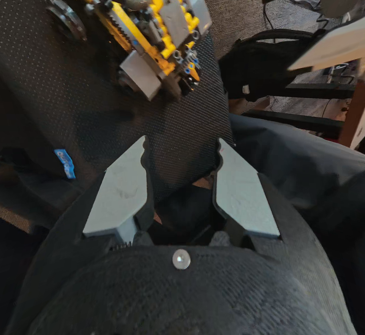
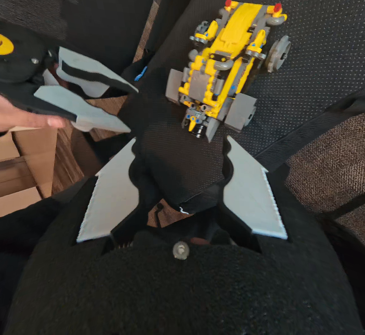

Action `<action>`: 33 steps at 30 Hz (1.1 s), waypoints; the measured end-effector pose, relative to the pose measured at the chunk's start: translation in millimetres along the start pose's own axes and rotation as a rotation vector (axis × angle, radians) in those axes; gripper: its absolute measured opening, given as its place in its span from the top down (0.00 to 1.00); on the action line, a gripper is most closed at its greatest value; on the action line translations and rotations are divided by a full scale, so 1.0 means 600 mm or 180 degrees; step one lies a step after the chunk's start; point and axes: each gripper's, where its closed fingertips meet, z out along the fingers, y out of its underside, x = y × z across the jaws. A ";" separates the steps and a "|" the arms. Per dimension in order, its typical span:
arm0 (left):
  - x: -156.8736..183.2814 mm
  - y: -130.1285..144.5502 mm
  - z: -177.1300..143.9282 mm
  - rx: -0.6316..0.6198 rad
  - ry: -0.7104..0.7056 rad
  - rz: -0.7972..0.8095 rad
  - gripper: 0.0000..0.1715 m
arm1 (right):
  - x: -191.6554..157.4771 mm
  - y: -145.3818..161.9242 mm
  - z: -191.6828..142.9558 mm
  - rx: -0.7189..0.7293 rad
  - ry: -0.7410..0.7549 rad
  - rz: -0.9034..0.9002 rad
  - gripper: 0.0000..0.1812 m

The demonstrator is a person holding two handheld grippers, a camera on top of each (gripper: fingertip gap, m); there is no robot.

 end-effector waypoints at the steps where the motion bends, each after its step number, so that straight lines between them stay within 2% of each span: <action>1: -0.015 -0.007 0.014 0.0001 -0.0001 0.0011 0.61 | 0.015 -0.001 0.008 -0.0040 -0.0043 -0.0012 0.54; 6: -0.064 -0.043 0.084 -0.0073 -0.0041 0.0306 0.64 | 0.066 -0.030 0.059 -0.0234 -0.0439 -0.0081 0.55; 9: -0.072 -0.048 0.119 -0.0138 0.0038 0.0422 0.65 | 0.093 -0.044 0.096 -0.0392 -0.0698 0.0021 0.52; 10: -0.075 -0.048 0.127 -0.0156 0.0028 0.0452 0.65 | 0.094 -0.046 0.107 -0.0456 -0.0853 0.0107 0.53; 12: -0.079 -0.050 0.130 -0.0127 0.0013 0.0529 0.68 | 0.102 -0.048 0.128 -0.0578 -0.1026 0.0216 0.54; 13: -0.080 -0.050 0.130 -0.0106 0.0048 0.0528 0.68 | 0.107 -0.046 0.138 -0.0648 -0.1054 0.0231 0.48; 15: -0.080 -0.051 0.129 -0.0059 0.0096 0.0518 0.68 | 0.099 -0.046 0.150 -0.0746 -0.1302 0.0323 0.45; 18: -0.082 -0.053 0.126 0.0002 0.0067 0.0601 0.68 | 0.085 -0.048 0.155 -0.0775 -0.1623 0.0405 0.47; 19: -0.086 -0.055 0.125 0.0040 0.0001 0.0664 0.69 | 0.086 -0.048 0.156 -0.0778 -0.1650 0.0431 0.48; 21: -0.098 -0.060 0.119 0.0139 -0.0098 0.0745 0.60 | 0.088 -0.048 0.155 -0.0766 -0.1644 0.0457 0.48; 22: -0.098 -0.061 0.116 0.0157 -0.0037 0.0720 0.58 | 0.088 -0.048 0.155 -0.0744 -0.1634 0.0465 0.48; 25: -0.085 -0.055 0.122 0.0086 0.0171 0.0810 0.66 | 0.084 -0.046 0.155 -0.0688 -0.1661 0.0490 0.48; 29: -0.088 -0.052 0.147 -0.0143 0.0012 0.1141 0.67 | 0.085 -0.047 0.161 -0.0633 -0.1640 0.0556 0.47; 33: -0.087 -0.053 0.143 -0.0172 -0.0015 0.1166 0.67 | 0.082 -0.048 0.159 -0.0515 -0.1578 0.0482 0.47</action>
